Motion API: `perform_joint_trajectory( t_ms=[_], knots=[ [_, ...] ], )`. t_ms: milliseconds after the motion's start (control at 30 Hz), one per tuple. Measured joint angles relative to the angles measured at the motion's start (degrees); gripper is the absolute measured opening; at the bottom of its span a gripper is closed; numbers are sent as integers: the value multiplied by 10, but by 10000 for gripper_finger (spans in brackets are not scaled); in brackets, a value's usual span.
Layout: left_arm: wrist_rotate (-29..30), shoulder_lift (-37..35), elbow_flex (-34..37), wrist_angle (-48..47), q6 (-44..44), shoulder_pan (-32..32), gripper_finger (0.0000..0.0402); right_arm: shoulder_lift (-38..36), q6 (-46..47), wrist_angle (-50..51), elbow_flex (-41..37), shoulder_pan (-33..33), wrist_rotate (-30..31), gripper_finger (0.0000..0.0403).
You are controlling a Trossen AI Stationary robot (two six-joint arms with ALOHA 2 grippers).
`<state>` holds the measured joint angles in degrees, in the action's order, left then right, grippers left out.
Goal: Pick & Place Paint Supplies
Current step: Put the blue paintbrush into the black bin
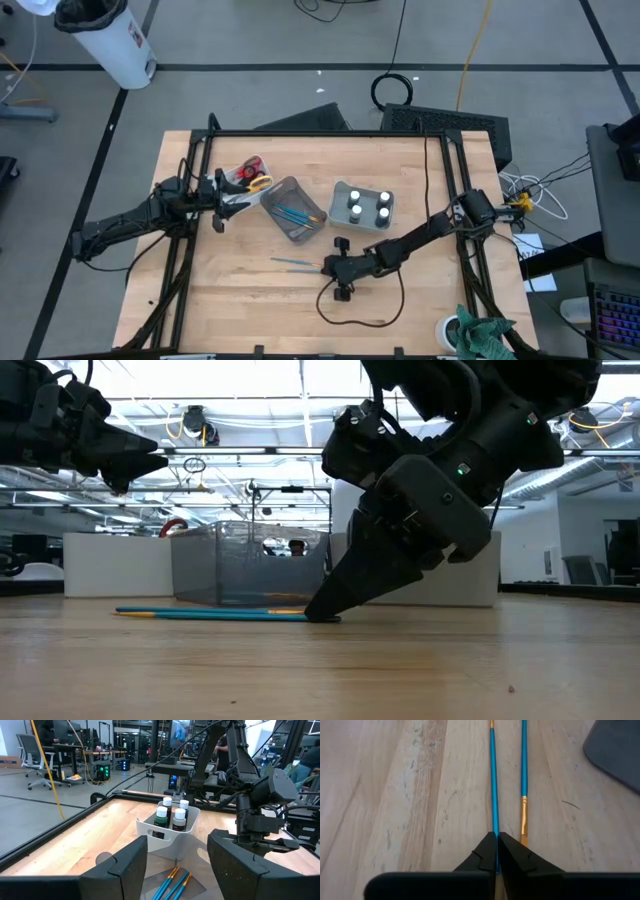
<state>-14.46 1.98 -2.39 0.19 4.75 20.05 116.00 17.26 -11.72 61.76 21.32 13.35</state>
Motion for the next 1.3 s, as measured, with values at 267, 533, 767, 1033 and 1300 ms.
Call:
perform_joint_trajectory(
  t_ms=[267,533,767,1033,1300],
  knots=[
    [0,0,0,0,0,0,214,-46,-2,10,-5,6,-15,0],
    [0,0,0,0,0,0,214,-143,-36,-47,-37,38,-1,0],
    [0,0,0,0,0,0,214,-238,-49,-244,-168,51,3,0],
    [0,0,0,0,0,0,214,-299,-62,-535,-333,51,1,0],
    [0,0,0,0,0,0,214,-305,-64,-659,-378,50,-1,0]
  ],
)
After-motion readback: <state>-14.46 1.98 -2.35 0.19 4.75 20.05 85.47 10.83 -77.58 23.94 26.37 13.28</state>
